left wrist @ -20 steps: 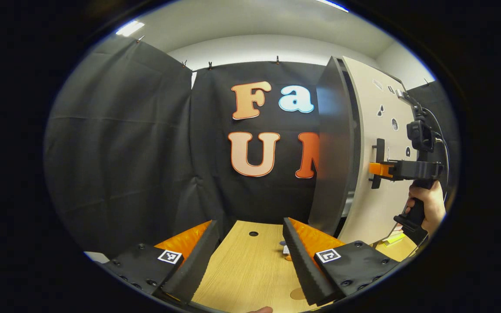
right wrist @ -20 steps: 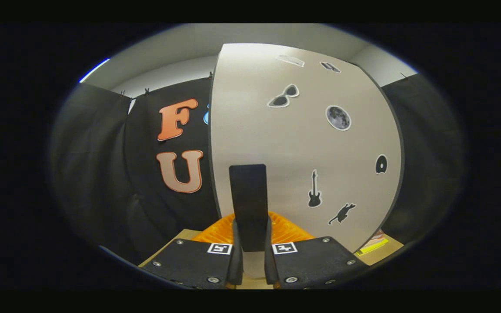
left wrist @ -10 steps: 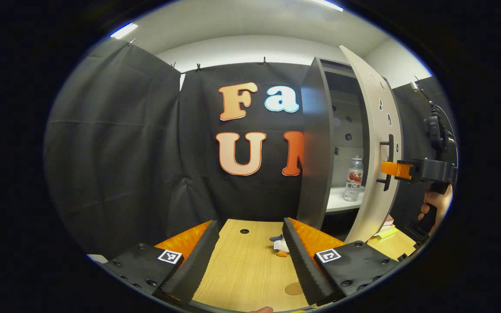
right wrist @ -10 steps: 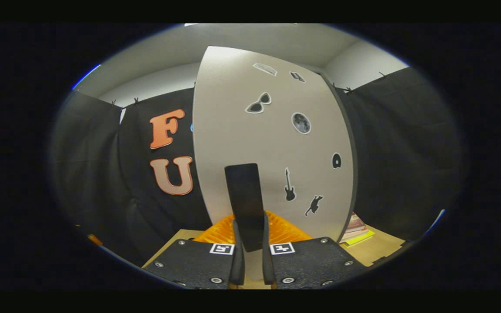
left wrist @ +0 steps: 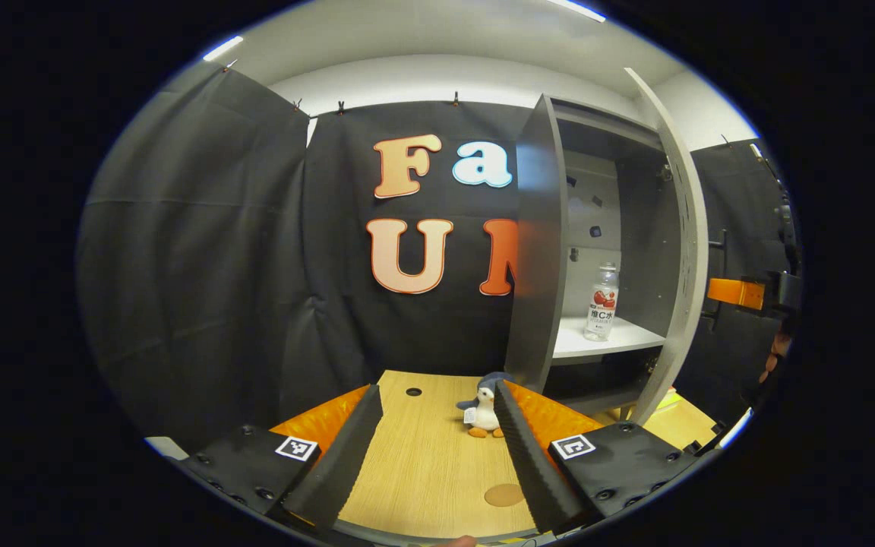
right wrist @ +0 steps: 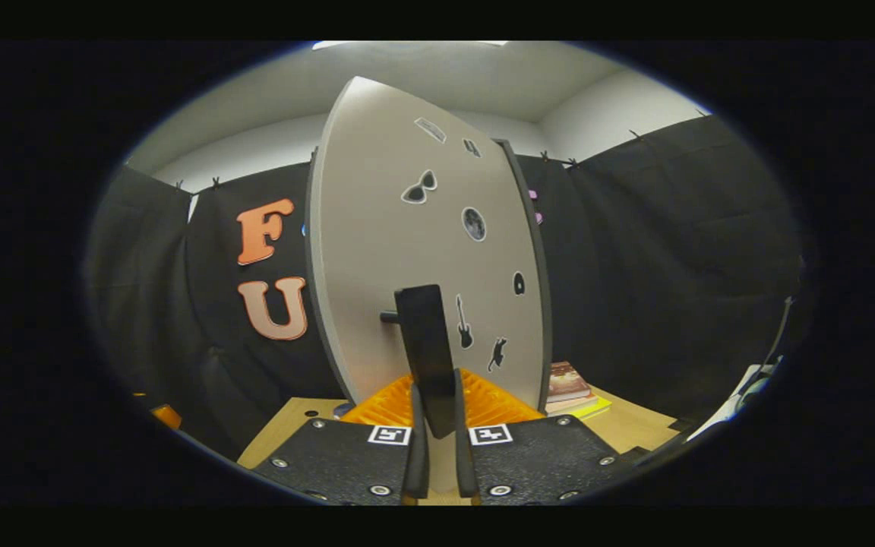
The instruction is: Open the cabinet door with the right hand, grasp the bottle in the cabinet with the left hand and place it on the coaster, then close the cabinet door with the right hand.
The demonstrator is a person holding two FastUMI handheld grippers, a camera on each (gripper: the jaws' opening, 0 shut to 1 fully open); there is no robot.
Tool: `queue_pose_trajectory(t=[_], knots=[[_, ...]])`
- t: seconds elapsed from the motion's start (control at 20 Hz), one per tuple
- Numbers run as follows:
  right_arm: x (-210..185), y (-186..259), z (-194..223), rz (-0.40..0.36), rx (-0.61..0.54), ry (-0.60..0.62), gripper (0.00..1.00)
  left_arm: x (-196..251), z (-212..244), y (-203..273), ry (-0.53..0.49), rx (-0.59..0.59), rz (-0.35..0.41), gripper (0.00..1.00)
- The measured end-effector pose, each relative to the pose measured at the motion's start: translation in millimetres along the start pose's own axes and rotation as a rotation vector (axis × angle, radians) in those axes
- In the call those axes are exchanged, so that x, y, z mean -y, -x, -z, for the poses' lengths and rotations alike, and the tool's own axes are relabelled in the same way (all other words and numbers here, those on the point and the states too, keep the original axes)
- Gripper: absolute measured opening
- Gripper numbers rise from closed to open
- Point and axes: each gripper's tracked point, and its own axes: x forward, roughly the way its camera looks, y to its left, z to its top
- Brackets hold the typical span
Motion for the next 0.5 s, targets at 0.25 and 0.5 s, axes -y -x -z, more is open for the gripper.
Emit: queue_pose_trajectory(t=[0.25,0.5], knots=[[57.7,38.4,-3.4,0.057,-0.002,0.01,0.09,22.9,0.8,3.7,0.005,-0.006,0.053,0.99],[102.0,61.3,-9.0,0.106,-0.008,0.026,0.08,61.5,2.9,8.7,0.006,-0.014,0.122,0.99]])
